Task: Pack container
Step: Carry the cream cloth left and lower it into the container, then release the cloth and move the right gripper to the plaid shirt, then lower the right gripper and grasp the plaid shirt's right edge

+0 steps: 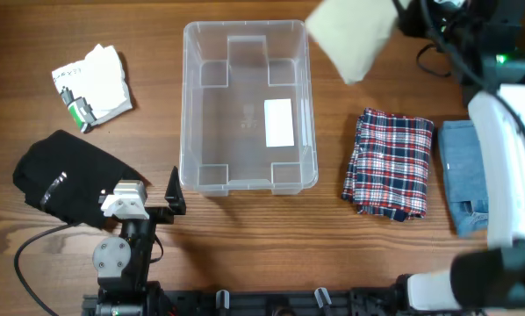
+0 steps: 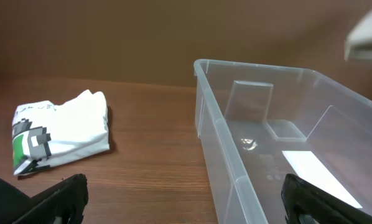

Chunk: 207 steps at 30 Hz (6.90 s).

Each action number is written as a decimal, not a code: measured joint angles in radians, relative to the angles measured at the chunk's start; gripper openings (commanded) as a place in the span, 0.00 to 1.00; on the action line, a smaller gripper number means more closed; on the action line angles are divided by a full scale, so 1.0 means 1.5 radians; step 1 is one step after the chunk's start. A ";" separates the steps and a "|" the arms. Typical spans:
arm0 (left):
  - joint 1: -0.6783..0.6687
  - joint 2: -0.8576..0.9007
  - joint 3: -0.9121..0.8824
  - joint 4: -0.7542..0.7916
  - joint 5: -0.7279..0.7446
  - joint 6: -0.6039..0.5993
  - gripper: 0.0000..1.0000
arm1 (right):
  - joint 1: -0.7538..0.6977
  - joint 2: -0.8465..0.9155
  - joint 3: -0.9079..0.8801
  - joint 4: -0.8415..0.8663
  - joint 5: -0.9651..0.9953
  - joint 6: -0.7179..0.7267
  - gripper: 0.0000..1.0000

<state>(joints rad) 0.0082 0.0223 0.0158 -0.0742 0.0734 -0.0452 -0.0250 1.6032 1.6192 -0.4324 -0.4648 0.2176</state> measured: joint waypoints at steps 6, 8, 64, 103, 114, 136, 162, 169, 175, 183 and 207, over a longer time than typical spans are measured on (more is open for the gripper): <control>0.000 0.000 0.000 0.000 0.000 0.000 1.00 | 0.126 -0.127 0.000 -0.040 -0.112 -0.102 0.04; 0.000 0.000 0.000 0.000 0.000 0.000 1.00 | 0.161 -0.151 0.000 -0.075 -0.138 -0.122 0.04; 0.000 0.000 0.000 0.000 0.000 0.000 1.00 | 0.329 0.255 -0.001 -0.122 -0.025 -0.214 0.58; 0.000 0.000 0.000 0.000 0.000 0.000 1.00 | 0.166 -0.092 0.002 -0.498 0.273 -0.034 0.60; 0.000 0.000 0.000 0.000 0.000 0.000 1.00 | 0.003 -0.070 0.002 -0.624 0.281 -0.006 0.64; 0.000 0.000 0.000 0.000 0.000 0.000 1.00 | -0.034 -0.045 -0.271 -0.466 0.305 0.059 0.96; 0.000 0.000 0.000 0.000 0.000 0.000 1.00 | -0.094 -0.043 -0.356 -0.296 0.305 -0.092 1.00; 0.000 0.000 0.000 0.000 0.000 0.000 1.00 | -0.103 -0.041 -0.356 -0.282 0.304 -0.091 1.00; 0.000 0.000 0.000 0.000 0.000 0.000 1.00 | -0.151 -0.011 -0.368 -0.273 0.299 -0.089 1.00; 0.000 0.000 0.000 0.000 0.000 0.000 1.00 | -0.161 0.035 -0.451 -0.173 0.282 -0.083 1.00; 0.000 0.000 0.000 0.000 0.000 0.000 1.00 | -0.171 0.053 -0.498 -0.081 0.174 -0.015 0.64</control>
<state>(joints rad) 0.0082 0.0223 0.0158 -0.0742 0.0738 -0.0452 -0.2821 1.6833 0.8722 -0.5545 -0.2039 0.1951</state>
